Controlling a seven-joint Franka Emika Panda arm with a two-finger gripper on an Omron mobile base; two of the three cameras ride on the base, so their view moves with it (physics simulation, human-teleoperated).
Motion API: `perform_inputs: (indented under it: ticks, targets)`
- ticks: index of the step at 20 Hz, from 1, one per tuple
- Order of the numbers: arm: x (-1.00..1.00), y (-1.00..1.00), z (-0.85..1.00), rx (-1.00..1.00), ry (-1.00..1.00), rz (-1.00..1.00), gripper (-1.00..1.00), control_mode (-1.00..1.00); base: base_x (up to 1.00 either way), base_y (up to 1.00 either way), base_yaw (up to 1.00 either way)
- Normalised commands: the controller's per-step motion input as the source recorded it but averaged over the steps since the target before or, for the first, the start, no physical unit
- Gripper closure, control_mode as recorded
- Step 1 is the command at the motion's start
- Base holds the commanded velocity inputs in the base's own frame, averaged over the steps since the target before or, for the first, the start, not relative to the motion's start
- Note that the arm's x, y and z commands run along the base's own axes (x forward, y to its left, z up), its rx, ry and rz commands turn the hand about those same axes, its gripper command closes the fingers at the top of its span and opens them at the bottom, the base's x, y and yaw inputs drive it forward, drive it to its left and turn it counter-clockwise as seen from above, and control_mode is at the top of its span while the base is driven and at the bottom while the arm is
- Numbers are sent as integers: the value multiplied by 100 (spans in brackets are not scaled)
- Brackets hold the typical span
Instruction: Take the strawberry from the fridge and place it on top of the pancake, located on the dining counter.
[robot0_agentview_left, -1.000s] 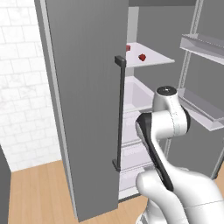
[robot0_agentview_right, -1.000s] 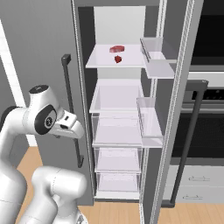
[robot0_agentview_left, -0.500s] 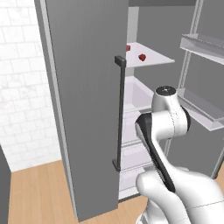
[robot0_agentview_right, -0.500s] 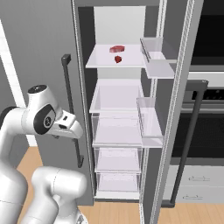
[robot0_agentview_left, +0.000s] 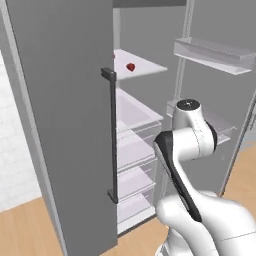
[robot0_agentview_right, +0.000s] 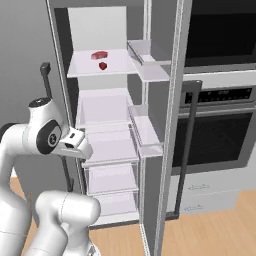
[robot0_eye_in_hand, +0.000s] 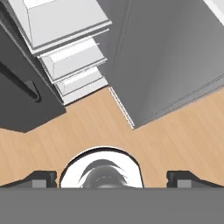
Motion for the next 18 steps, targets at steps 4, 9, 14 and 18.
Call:
perform_inputs:
  ticks: [4,9,14,18]
  targets:
    - [0,0,0,0,0,0,-100,100,28,-11,-38]
    - [0,0,0,0,0,0,-100,100,65,1,-2]
    - [0,0,0,0,0,0,-100,100,44,-6,15]
    - [0,0,0,0,0,0,-100,100,14,-9,42]
